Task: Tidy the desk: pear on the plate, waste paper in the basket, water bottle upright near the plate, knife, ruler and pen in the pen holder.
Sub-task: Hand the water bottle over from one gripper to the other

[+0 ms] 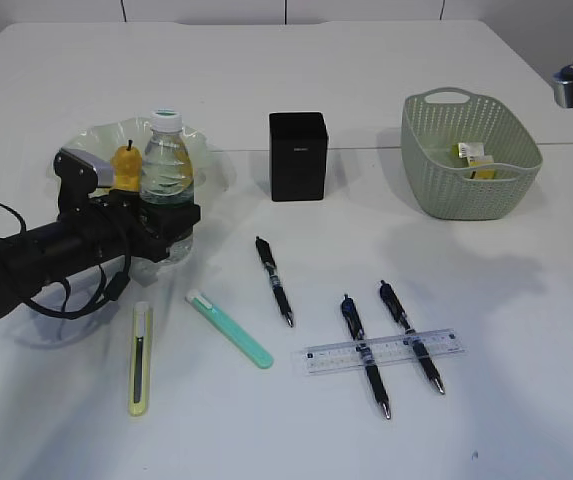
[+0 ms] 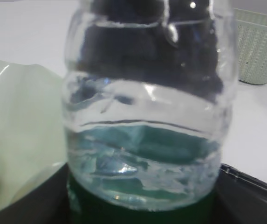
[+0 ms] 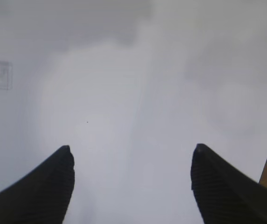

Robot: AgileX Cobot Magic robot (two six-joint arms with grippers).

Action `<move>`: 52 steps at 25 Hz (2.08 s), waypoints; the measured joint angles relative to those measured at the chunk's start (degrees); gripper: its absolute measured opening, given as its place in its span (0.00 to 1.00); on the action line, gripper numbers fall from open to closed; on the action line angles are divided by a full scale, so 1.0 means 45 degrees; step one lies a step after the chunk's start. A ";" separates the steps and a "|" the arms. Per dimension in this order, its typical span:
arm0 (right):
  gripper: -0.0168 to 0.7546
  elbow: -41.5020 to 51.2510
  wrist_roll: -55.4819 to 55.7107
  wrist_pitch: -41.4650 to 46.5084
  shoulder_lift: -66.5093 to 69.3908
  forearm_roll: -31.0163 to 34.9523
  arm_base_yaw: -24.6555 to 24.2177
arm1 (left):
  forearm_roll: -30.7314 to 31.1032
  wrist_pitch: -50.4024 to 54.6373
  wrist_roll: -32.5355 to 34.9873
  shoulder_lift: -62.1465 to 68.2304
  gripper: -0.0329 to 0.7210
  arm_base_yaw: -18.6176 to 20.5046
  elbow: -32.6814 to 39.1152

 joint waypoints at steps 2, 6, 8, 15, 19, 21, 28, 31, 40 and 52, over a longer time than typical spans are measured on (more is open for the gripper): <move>0.77 0.0000 0.0000 0.0000 0.0000 0.0000 0.0000 | 0.0026 0.0078 0.0000 -0.0045 0.61 0.0000 0.0000; 0.77 0.0000 0.0000 0.0000 0.0000 -0.0048 0.0000 | 0.0074 0.0169 0.0000 -0.0097 0.62 0.0000 0.0000; 0.77 0.0000 0.0000 0.0000 0.0000 -0.0048 0.0000 | 0.0083 0.0169 0.0000 -0.0097 0.63 0.0000 0.0000; 0.77 0.0000 0.0000 0.0000 0.0000 -0.0048 0.0000 | 0.0112 0.0196 0.0000 -0.0109 0.66 0.0000 0.0000; 0.77 0.0000 0.0000 0.0000 0.0000 -0.0048 0.0000 | 0.0142 0.0196 0.0000 -0.0129 0.71 0.0000 0.0000; 0.77 0.0000 0.0000 0.0000 0.0000 -0.0048 0.0000 | 0.0142 0.0169 0.0000 -0.0129 0.72 0.0000 0.0000; 0.77 0.0000 0.0000 0.0000 0.0000 -0.0048 0.0000 | 0.0192 0.0148 0.0000 -0.0129 0.75 0.0000 0.0000; 0.77 0.0000 0.0000 0.0000 0.0000 -0.0048 0.0000 | 0.0201 0.0148 0.0000 -0.0165 0.77 0.0000 0.0000; 0.77 0.0000 0.0000 0.0000 0.0000 -0.0048 0.0000 | 0.0313 0.0148 0.0000 -0.0641 0.78 0.0000 0.0066; 0.77 0.0000 -0.0023 0.0000 0.0000 -0.0095 0.0000 | 0.0538 0.0148 0.0000 -0.1902 0.78 0.0000 0.0066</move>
